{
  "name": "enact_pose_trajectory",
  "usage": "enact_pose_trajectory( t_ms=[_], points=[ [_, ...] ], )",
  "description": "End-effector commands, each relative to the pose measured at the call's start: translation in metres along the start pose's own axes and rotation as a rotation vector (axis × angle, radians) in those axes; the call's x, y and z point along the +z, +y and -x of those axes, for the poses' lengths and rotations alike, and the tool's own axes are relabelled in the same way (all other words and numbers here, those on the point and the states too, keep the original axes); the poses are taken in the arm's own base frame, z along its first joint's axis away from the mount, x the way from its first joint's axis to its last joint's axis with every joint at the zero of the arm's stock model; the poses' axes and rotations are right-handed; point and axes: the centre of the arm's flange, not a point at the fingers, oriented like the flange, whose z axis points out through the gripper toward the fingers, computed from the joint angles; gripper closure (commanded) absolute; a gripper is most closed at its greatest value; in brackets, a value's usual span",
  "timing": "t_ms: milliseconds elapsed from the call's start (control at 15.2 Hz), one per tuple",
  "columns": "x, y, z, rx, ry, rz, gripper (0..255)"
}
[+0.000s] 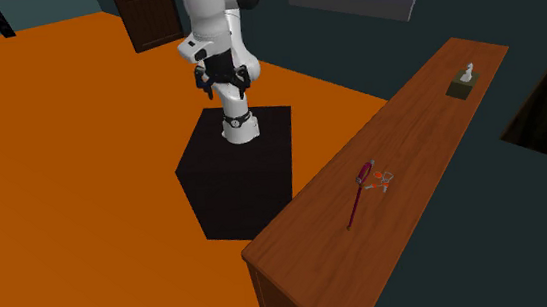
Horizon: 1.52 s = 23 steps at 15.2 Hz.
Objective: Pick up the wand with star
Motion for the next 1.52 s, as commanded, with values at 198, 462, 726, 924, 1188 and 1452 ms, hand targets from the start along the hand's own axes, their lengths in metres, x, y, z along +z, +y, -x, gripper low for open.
enact_pose_trajectory(
  t_ms=[198,462,726,924,1188,1452],
  points=[
    [0.001,-0.058,-0.027,0.101,-0.013,-0.028,0],
    [0.002,-0.102,-0.051,0.178,-0.023,-0.049,0],
    [0.001,-0.144,-0.078,0.255,-0.033,-0.069,0],
    [0.001,-0.174,-0.1,0.313,-0.041,-0.085,0],
    [-0.001,-0.213,-0.133,0.39,-0.051,-0.105,0],
    [-0.002,-0.248,-0.169,0.467,-0.061,-0.126,0]
  ],
)
